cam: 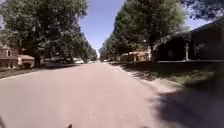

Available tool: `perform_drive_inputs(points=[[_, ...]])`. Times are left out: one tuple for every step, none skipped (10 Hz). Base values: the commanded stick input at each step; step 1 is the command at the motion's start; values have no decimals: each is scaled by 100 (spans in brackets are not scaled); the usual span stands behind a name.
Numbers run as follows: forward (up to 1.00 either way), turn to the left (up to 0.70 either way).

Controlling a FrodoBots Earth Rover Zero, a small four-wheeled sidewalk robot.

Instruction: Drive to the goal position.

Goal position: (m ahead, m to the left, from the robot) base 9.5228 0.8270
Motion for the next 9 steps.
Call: perform_drive_inputs(points=[[70,0],[70,0],[70,0],[70,0],[70,0],[70,0],[70,0],[70,0],[70,0]])
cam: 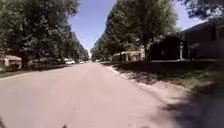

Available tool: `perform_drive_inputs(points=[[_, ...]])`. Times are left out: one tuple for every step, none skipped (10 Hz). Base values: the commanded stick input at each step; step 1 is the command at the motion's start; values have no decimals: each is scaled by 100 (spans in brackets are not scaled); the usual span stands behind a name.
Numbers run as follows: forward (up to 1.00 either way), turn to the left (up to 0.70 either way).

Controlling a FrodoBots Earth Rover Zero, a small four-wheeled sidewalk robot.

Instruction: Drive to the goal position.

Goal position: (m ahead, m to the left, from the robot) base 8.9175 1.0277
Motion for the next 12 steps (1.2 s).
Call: perform_drive_inputs(points=[[70,0],[70,0],[70,0],[70,0],[70,0],[70,0],[70,0],[70,0],[70,0],[70,0],[70,0],[70,0]])
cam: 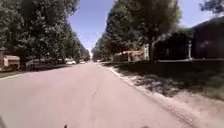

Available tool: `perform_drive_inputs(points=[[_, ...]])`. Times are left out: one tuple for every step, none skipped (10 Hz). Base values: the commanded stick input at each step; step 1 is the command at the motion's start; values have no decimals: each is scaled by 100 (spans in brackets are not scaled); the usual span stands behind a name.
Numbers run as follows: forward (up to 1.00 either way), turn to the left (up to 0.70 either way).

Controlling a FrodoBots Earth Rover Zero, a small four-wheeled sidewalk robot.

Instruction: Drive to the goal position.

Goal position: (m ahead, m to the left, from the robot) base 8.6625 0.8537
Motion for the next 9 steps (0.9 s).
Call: perform_drive_inputs(points=[[70,0],[70,0],[70,0],[70,0],[70,0],[70,0],[70,0],[70,0],[70,19]])
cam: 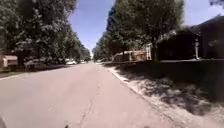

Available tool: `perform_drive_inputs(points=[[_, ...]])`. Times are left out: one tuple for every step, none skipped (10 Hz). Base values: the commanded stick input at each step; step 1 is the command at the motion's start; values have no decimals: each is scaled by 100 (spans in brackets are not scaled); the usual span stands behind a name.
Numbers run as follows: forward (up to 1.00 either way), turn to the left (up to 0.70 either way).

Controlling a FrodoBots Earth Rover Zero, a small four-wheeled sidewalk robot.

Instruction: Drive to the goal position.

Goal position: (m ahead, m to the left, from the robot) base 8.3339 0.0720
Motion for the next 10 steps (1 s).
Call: perform_drive_inputs(points=[[70,35],[70,35],[70,35],[70,35],[70,35],[70,33],[70,15],[70,0],[70,0],[70,0]])
